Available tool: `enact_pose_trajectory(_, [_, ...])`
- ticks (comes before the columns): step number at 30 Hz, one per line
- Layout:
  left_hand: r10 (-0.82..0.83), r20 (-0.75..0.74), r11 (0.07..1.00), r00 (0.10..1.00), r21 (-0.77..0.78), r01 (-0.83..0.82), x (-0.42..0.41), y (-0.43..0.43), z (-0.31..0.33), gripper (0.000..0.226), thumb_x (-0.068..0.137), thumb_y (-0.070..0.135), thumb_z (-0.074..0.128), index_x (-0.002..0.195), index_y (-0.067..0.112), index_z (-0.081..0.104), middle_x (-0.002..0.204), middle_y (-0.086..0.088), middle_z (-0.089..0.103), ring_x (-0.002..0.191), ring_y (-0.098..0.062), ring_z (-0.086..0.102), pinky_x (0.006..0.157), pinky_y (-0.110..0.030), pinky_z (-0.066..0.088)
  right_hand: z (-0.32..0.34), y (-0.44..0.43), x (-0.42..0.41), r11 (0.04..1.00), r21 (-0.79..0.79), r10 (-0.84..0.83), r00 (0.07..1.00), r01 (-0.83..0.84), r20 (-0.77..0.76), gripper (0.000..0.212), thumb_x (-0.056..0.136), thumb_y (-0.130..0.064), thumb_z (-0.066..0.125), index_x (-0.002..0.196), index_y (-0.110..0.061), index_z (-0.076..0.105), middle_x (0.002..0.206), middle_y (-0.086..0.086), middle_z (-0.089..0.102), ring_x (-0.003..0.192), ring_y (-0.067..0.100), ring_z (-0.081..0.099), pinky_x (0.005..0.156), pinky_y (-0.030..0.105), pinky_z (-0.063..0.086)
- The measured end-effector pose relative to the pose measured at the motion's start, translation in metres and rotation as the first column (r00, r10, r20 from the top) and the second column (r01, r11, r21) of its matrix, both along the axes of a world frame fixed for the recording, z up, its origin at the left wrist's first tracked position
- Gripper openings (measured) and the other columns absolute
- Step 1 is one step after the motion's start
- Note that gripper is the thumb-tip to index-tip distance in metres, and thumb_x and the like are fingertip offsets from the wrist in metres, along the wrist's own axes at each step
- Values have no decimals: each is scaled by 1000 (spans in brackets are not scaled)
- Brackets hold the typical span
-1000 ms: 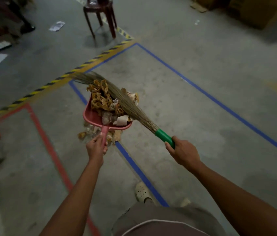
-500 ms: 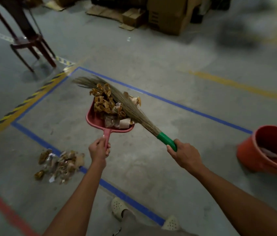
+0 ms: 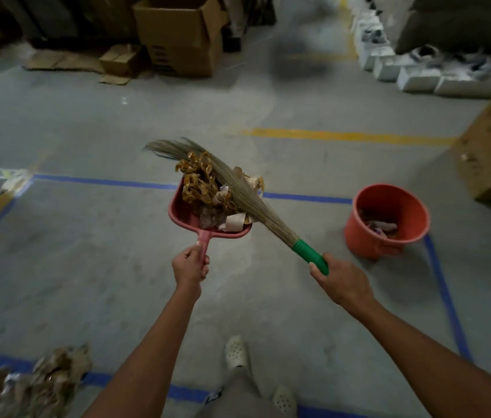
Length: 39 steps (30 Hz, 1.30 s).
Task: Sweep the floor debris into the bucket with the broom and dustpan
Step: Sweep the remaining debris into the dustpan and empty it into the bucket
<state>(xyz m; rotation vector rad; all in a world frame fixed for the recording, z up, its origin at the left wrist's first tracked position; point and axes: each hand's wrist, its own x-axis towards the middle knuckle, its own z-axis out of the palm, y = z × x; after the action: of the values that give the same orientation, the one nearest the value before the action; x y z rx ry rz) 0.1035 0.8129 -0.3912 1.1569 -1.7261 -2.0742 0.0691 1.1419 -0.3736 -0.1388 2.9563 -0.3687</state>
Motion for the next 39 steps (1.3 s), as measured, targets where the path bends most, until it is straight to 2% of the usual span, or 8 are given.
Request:
enact_pose_trajectory(6, [-205,32,979,978,-12,205,-91,38,-9,21,96,21,59,82,6,65,60,-11,57,37,-12,41,33,-19,30,-5,40,-24,979,-19,-203,979,204,23,40,88,-65,45,95,-26,53,81,6,66,71,29,64,58,33,48])
enact_pose_trajectory(9, [-300,44,954,953,-9,300,-139,61,-12,19,96,18,59,86,3,66,62,-13,56,36,-12,41,33,-19,29,-3,58,-37,952,-18,-306,952,306,30,41,88,-64,47,102,-27,56,83,8,66,74,31,65,59,34,49])
enact_pose_trajectory(15, [-478,53,877,877,-19,479,-217,116,-12,18,96,17,58,88,3,67,61,-12,57,36,-12,41,33,-19,28,3,97,-60,882,-6,-472,881,472,34,43,90,-63,46,103,-23,57,86,11,69,79,34,67,65,38,52])
enact_pose_trajectory(20, [-587,78,807,806,-29,590,-268,174,-16,18,97,17,56,91,5,68,62,-11,59,40,-13,44,34,-21,31,1,139,-73,818,-10,-574,818,575,48,42,92,-61,46,94,-20,57,79,9,67,73,32,65,63,38,53])
enact_pose_trajectory(24, [-641,98,764,761,-16,646,-298,229,-29,20,97,9,50,93,-2,67,59,-12,57,40,-15,40,35,-21,28,-12,184,-83,778,4,-627,777,628,54,43,92,-60,47,93,-18,58,75,9,65,69,30,64,59,34,47])
enact_pose_trajectory(28, [-655,160,745,739,-24,666,-326,290,-42,19,97,9,50,92,0,66,60,-14,56,38,-15,41,35,-19,27,-27,237,-101,748,-2,-659,744,663,104,42,92,-60,48,97,-20,59,76,9,66,71,30,65,58,32,47])
enact_pose_trajectory(32, [-675,213,717,706,-39,696,-355,354,-56,20,98,10,50,93,1,67,63,-15,56,39,-15,42,35,-19,28,-44,287,-122,722,-3,-685,715,692,138,42,91,-60,47,96,-21,59,68,2,58,60,22,57,53,27,38])
enact_pose_trajectory(39, [-703,316,650,637,-76,756,-412,454,-96,24,96,18,57,80,2,64,60,-14,57,33,-11,41,34,-16,28,-84,359,-162,690,20,-715,677,724,177,41,90,-60,47,94,-21,58,69,3,62,62,25,62,53,29,44])
